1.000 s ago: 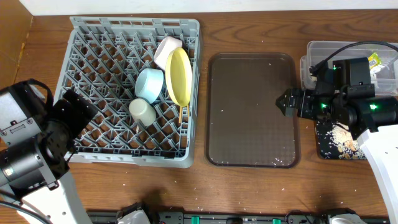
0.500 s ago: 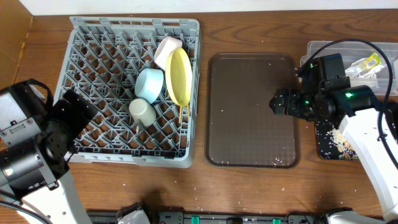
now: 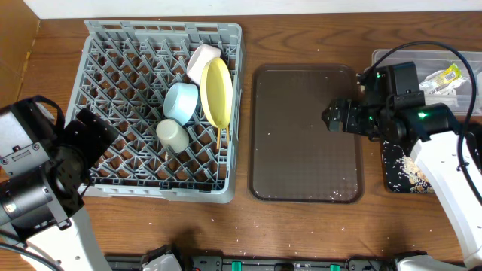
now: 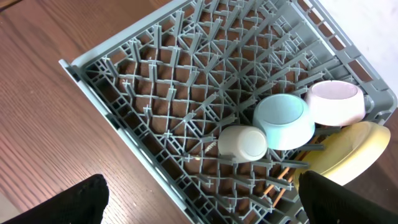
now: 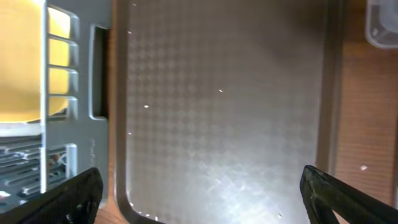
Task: Sort waste into correct bins and load items into the dishwasher
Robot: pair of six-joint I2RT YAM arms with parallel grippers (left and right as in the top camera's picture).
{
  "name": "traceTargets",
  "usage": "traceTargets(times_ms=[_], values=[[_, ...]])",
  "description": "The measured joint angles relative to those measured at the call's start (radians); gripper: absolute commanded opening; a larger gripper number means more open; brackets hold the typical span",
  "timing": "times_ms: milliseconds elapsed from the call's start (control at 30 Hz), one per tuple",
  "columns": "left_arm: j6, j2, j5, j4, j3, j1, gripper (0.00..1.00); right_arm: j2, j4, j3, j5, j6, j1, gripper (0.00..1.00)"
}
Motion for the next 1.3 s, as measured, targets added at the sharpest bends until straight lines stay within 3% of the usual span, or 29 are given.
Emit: traceTargets(times_ms=[267, 333, 467, 633, 900, 1300], values=[[0.0, 0.0, 0.0, 0.0, 0.0, 0.0, 0.99, -0.077, 0.001, 0.0, -0.021, -0.014, -0.045, 0.92], [0.0, 0.0, 0.0, 0.0, 0.0, 0.0, 0.99, -0.121, -0.023, 0.0, -0.019, -0.024, -0.047, 0.99], [0.0, 0.0, 0.0, 0.0, 0.0, 0.0, 0.98, -0.229, -0.098, 0.0, -0.002, -0.043, -0.04, 0.99], [0.0, 0.0, 0.0, 0.0, 0.0, 0.0, 0.99, -0.362, -0.149, -0.014, 0.048, -0.048, 0.043, 0.99], [0.0, 0.0, 0.0, 0.0, 0.0, 0.0, 0.98, -0.552, -0.138, -0.184, 0.164, 0.011, 0.219, 0.99], [0.0, 0.0, 0.0, 0.0, 0.0, 0.0, 0.98, -0.577, -0.219, -0.216, 0.207, 0.087, 0.227, 0.99]])
